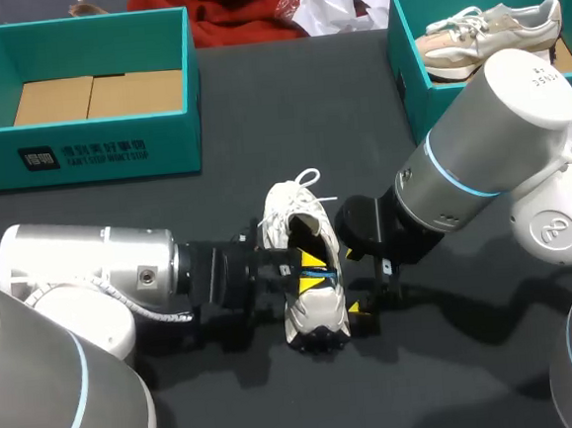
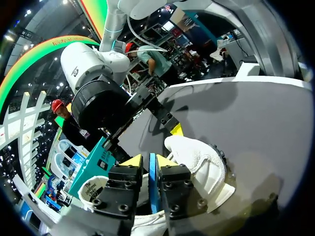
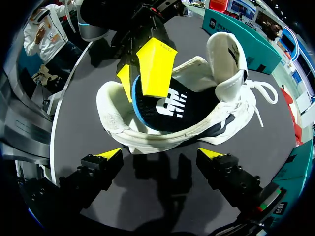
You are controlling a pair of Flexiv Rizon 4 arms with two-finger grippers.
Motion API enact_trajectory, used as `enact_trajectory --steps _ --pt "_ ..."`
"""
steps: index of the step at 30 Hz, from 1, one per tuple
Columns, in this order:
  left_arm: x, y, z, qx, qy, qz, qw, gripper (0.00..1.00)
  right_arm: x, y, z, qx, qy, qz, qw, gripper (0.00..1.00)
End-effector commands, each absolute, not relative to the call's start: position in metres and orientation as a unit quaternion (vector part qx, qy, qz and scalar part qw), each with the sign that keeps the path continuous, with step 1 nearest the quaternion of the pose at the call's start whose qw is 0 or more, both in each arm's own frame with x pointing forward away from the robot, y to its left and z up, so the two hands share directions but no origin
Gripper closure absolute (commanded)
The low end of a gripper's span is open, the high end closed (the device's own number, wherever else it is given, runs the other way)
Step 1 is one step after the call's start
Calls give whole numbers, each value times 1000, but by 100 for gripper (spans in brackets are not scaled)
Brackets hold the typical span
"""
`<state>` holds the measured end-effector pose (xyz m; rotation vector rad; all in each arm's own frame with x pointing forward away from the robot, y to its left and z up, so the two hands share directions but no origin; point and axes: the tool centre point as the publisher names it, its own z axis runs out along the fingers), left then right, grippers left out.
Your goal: Take the shoe out of the shoebox, open the shoe tongue, remove and reinsert the insole, then place the shoe into the shoebox
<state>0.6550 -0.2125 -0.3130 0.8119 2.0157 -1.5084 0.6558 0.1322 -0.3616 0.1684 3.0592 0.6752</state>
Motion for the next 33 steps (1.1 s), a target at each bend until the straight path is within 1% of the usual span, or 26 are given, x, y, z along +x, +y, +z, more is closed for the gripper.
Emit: enact_trajectory --steps 1,3,13,27,33 --pt "653 -204 -301 306 739 -552 236 76 654 133 -363 54 975 215 4 0" --pt "653 -204 -298 310 739 -551 233 74 654 133 -363 54 975 215 4 0" --pt "649 -206 -288 334 740 -550 197 71 654 133 -363 54 975 215 4 0" --pt "647 -199 -282 377 750 -519 160 74 654 133 -363 54 975 215 4 0" --pt "656 -190 -274 394 753 -507 141 76 654 133 -363 54 975 215 4 0"
